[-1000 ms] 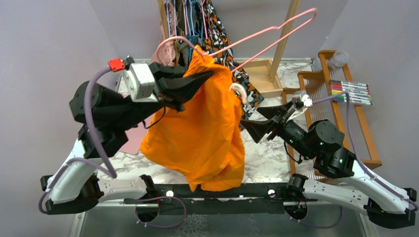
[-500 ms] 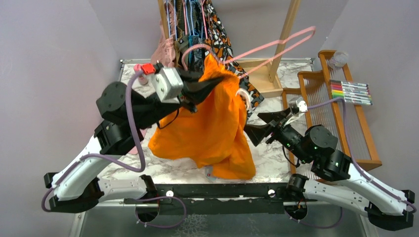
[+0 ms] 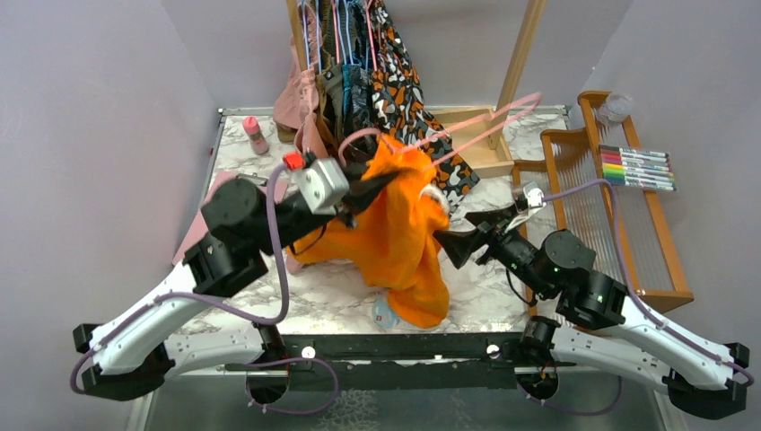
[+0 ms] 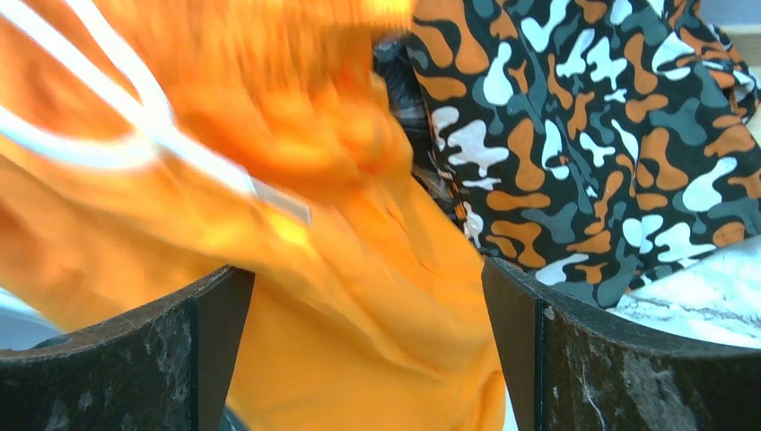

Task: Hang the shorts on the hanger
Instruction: Hang the shorts on the hanger.

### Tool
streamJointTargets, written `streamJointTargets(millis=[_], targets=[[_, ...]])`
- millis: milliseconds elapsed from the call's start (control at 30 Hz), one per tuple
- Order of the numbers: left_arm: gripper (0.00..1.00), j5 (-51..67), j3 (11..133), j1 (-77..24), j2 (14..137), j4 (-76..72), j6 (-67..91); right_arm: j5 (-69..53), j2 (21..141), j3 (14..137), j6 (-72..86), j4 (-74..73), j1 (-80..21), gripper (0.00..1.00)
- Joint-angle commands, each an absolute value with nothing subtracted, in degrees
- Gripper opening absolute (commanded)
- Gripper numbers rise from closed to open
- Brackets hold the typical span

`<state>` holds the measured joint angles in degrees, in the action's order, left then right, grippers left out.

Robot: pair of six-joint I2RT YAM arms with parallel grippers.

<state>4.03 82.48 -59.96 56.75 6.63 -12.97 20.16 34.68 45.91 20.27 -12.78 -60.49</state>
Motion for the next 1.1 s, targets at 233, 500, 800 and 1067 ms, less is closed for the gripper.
streamJointTargets(millis=[233,500,800,1067], targets=[[0.0,-9.0,51.3,-59.8,21.5,16.7,3.1,21.3,32.9,38.2,25.5,-15.0,-60.9,1.0],[0.0,-6.4,47.0,-59.8,12.6,19.9,5.0,10.2,39.9,38.4,27.4,-7.9,-60.9,0.98],[0.0,9.4,55.6,-59.8,21.1,19.4,2.9,0.3,45.7,41.3,27.2,1.4,-60.8,0.97],[0.0,24.9,69.8,-59.8,29.1,20.8,2.6,-4.8,34.6,37.6,16.0,3.3,-60.8,0.97]])
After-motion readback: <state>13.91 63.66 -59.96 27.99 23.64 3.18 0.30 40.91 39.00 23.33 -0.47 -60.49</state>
